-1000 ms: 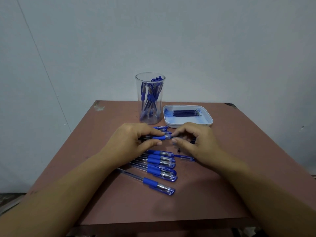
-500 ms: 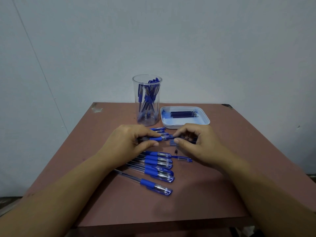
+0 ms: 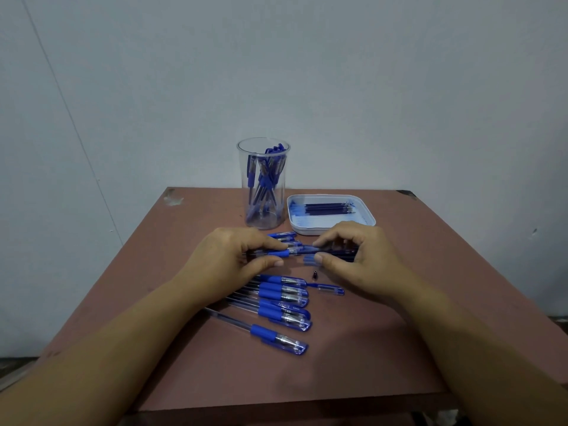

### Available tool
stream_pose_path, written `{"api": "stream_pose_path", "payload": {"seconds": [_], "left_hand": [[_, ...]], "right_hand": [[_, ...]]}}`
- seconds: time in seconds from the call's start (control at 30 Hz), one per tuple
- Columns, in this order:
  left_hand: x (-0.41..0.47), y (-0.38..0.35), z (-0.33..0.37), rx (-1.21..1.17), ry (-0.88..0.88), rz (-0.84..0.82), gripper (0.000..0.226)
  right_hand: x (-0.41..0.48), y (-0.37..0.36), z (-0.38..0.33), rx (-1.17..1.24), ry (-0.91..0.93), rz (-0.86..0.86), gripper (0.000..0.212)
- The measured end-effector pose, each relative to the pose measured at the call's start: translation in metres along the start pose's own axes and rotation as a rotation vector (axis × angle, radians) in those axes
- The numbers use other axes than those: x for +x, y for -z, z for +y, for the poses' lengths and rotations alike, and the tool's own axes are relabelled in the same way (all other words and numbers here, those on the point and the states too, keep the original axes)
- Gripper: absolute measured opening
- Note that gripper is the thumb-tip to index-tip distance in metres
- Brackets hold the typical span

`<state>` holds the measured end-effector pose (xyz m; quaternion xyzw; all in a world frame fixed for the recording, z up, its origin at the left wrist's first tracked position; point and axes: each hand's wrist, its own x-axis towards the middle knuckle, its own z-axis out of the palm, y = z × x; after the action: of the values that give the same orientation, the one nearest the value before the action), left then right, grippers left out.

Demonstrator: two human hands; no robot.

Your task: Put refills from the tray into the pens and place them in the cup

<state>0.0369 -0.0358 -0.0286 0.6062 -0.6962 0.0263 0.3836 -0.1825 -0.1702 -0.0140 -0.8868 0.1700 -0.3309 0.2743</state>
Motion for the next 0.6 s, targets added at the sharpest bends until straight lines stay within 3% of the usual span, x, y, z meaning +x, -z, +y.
{"api": "stream_pose_path", "payload": {"seconds": [0.2, 0.6], "left_hand": [[0.000, -0.002, 0.001, 0.001, -0.006, -0.002, 0.036], [0.000, 0.005, -0.007, 0.001, 0.064, 0.025, 0.030]], "right_hand": [[0.004, -0.011, -0.003, -0.126, 0.138, -0.023, 0.017], [0.001, 0.023, 0.019, -0.035, -0.123, -0.004, 0.014]]}}
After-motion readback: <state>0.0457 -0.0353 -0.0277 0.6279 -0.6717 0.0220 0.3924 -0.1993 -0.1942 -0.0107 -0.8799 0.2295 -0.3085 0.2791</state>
